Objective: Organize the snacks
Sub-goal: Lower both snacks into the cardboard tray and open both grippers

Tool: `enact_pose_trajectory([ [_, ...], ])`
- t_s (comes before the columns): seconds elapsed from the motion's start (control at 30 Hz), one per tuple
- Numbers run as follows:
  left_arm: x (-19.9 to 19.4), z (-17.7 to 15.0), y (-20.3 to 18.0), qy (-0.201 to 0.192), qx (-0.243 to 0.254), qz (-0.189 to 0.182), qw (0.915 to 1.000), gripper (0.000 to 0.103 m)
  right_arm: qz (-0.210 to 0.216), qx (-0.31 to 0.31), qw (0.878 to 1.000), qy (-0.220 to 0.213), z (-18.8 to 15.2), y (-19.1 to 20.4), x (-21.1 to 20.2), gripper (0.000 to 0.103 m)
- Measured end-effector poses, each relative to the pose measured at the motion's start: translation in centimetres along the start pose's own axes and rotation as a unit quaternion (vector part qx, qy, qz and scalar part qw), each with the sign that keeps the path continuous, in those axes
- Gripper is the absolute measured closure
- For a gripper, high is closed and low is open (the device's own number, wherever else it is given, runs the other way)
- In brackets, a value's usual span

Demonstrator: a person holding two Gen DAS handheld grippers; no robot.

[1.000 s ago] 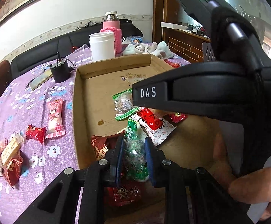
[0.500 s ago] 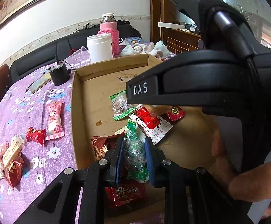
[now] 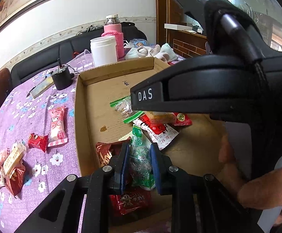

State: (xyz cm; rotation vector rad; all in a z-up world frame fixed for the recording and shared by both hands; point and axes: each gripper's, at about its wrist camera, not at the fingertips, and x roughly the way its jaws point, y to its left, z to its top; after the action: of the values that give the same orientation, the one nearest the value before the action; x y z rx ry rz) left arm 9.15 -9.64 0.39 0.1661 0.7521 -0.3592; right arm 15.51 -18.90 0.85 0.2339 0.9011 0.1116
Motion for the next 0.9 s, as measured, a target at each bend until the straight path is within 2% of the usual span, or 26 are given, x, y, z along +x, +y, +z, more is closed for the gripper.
enact_pose_trajectory([
  [0.73,-0.55,0.10,0.44,-0.002,-0.004,-0.009,1.0000,0.081,0.008,0.009,1.000,-0.008,0.21,-0.21,-0.76,0.069],
  [0.83,-0.63,0.12,0.48,-0.005,-0.004,-0.009,0.9999,0.079,0.008,0.010,1.000,-0.008,0.23,-0.22,-0.76,0.069],
  [0.9,-0.75,0.13,0.47,-0.007,-0.005,-0.010,0.9999,0.071,0.009,0.010,1.000,-0.009,0.26,-0.21,-0.76,0.069],
])
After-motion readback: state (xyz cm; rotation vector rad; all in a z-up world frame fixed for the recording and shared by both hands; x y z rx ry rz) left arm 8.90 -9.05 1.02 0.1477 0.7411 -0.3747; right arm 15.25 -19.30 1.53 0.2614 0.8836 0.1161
